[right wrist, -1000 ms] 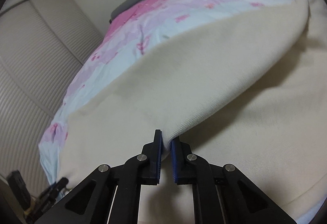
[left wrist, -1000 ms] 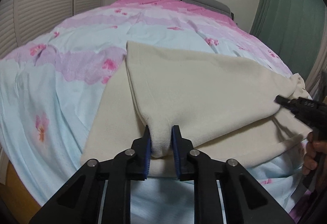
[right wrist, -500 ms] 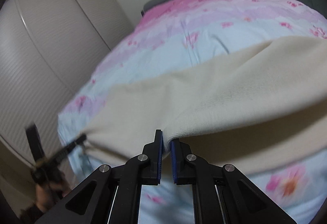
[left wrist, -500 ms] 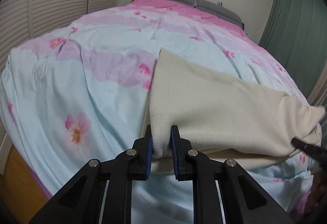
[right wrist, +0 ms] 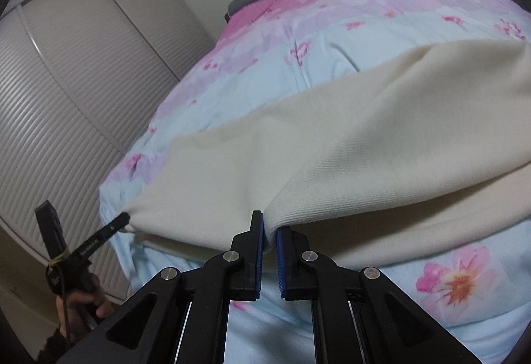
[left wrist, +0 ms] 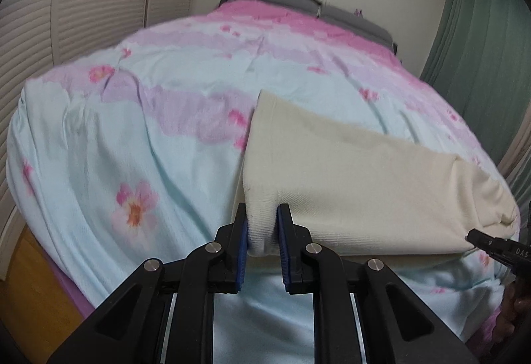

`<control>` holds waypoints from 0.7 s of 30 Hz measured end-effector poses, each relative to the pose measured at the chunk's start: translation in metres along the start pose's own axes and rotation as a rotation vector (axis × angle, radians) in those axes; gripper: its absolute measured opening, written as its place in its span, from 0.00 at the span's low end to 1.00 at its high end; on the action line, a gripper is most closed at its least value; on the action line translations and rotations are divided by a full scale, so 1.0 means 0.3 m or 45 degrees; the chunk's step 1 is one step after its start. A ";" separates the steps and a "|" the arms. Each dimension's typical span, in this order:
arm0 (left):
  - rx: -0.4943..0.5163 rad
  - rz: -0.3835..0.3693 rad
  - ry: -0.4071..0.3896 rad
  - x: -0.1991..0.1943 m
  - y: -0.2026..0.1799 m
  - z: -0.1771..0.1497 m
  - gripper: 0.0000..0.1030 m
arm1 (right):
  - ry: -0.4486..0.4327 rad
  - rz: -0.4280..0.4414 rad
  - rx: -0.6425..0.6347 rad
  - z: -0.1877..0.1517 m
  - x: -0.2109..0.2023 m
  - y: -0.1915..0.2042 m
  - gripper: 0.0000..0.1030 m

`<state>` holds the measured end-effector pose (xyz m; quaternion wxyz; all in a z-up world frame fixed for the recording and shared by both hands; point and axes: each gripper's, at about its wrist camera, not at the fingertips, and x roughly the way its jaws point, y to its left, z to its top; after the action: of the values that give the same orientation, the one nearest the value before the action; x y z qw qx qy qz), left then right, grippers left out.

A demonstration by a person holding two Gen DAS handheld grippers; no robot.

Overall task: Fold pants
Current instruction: 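Lay the folded edge down and open both grippers to release it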

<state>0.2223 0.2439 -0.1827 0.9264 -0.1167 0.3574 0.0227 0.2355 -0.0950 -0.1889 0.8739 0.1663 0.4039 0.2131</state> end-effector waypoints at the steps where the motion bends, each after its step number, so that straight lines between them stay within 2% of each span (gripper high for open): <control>1: -0.009 0.002 0.017 0.009 0.010 -0.012 0.17 | 0.040 -0.010 0.014 -0.020 0.023 -0.016 0.08; 4: 0.031 0.026 0.017 0.010 0.009 -0.032 0.17 | 0.100 -0.005 0.067 -0.060 0.052 -0.057 0.08; 10: 0.065 0.038 0.018 0.013 -0.007 -0.040 0.18 | 0.106 -0.024 0.016 -0.065 0.071 -0.061 0.08; 12: 0.078 0.044 0.012 0.004 -0.015 -0.046 0.20 | 0.107 -0.027 0.014 -0.071 0.072 -0.059 0.09; 13: 0.087 0.050 0.006 -0.003 -0.018 -0.045 0.25 | 0.111 -0.032 0.014 -0.072 0.072 -0.058 0.10; 15: 0.096 0.062 -0.002 -0.024 -0.024 -0.042 0.32 | 0.105 -0.035 0.013 -0.071 0.066 -0.053 0.20; 16: 0.100 0.073 -0.008 -0.033 -0.025 -0.039 0.43 | 0.098 -0.050 0.008 -0.070 0.059 -0.049 0.29; 17: 0.102 0.083 -0.019 -0.048 -0.027 -0.036 0.50 | 0.093 -0.059 0.001 -0.069 0.052 -0.047 0.32; 19: 0.120 0.088 -0.039 -0.080 -0.043 -0.028 0.52 | 0.073 -0.100 -0.010 -0.062 0.026 -0.046 0.40; 21: 0.159 0.093 -0.055 -0.102 -0.071 -0.018 0.52 | 0.054 -0.114 -0.004 -0.056 -0.002 -0.053 0.40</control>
<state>0.1985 0.2232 -0.1619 0.9379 -0.0450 0.3420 0.0365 0.2259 -0.1068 -0.2062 0.8740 0.1423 0.4292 0.1779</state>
